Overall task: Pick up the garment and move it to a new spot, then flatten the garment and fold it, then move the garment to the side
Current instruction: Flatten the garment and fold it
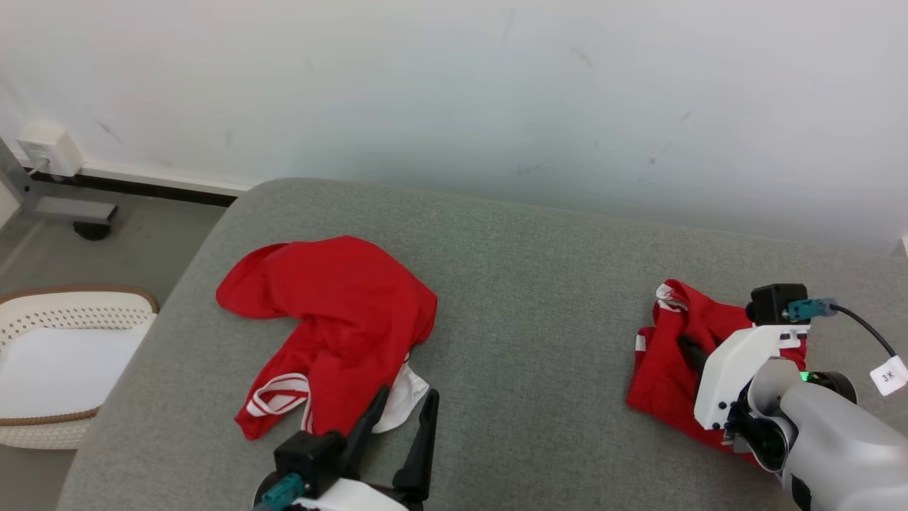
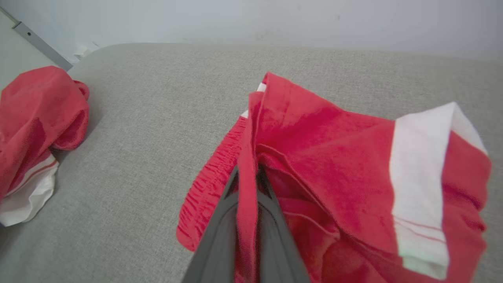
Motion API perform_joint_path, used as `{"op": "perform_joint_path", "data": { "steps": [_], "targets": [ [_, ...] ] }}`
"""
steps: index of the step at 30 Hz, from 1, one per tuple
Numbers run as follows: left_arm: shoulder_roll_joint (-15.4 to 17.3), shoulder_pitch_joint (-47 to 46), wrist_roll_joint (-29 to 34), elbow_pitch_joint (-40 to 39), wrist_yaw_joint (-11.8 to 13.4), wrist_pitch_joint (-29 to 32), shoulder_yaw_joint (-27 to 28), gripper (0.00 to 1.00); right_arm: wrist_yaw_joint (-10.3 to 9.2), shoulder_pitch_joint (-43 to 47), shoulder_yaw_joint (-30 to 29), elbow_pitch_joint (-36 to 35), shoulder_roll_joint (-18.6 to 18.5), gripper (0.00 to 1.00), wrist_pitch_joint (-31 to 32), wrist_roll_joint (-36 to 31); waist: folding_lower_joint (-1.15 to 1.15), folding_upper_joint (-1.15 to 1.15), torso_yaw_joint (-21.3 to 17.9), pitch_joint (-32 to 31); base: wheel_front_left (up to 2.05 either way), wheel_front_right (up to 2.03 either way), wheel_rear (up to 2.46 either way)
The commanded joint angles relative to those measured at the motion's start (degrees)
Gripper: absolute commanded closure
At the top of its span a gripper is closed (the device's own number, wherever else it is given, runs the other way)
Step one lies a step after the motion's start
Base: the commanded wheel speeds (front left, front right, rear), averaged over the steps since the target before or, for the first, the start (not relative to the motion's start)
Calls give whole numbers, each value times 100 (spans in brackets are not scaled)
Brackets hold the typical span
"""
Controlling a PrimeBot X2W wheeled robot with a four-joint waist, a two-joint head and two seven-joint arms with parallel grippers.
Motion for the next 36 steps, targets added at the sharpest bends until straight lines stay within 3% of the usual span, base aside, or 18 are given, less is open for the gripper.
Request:
{"op": "perform_joint_path", "data": {
  "steps": [1,2,6,12,17,23,25,29,35,36],
  "targets": [
    [-22,65,59,27,-24,-1,28,0,3,-52,24,-10,15,56,-4,-57,0,0,15,19,0,0,0],
    [-36,67,70,35,-33,-1,46,0,3,-63,41,-28,34,0,-26,-65,0,0,16,31,0,0,0],
    [-78,107,133,46,-70,-1,157,0,3,-49,77,-243,131,0,-171,-109,0,0,-76,53,0,0,0],
    [-131,141,217,84,-122,-1,273,0,3,-30,54,-803,-14,0,-593,-124,0,0,-386,27,0,0,0],
    [-158,195,270,136,-159,-1,350,0,2,158,149,-1483,-368,0,-660,-178,0,0,-676,-9,0,0,0],
    [-186,231,301,69,-193,-1,457,0,3,376,-35,-2235,-990,0,-1281,-138,0,0,-909,-36,0,0,0],
    [-191,258,324,34,-202,-1,502,0,3,417,-102,-2290,-1272,0,-1515,-373,0,0,-976,-24,0,0,0],
    [-203,274,367,23,-238,-1,538,0,3,759,-488,-2143,-1501,0,-1668,-509,0,0,-1032,9,0,0,0],
    [-224,248,414,43,-289,-1,554,0,3,1262,-1334,-1904,-1332,0,-1673,-821,0,0,-1039,66,0,0,0],
    [-226,235,416,58,-305,-1,552,0,3,1313,-1406,-1875,-1281,36,-1673,-881,0,0,-1028,70,0,0,0]
  ]
}}
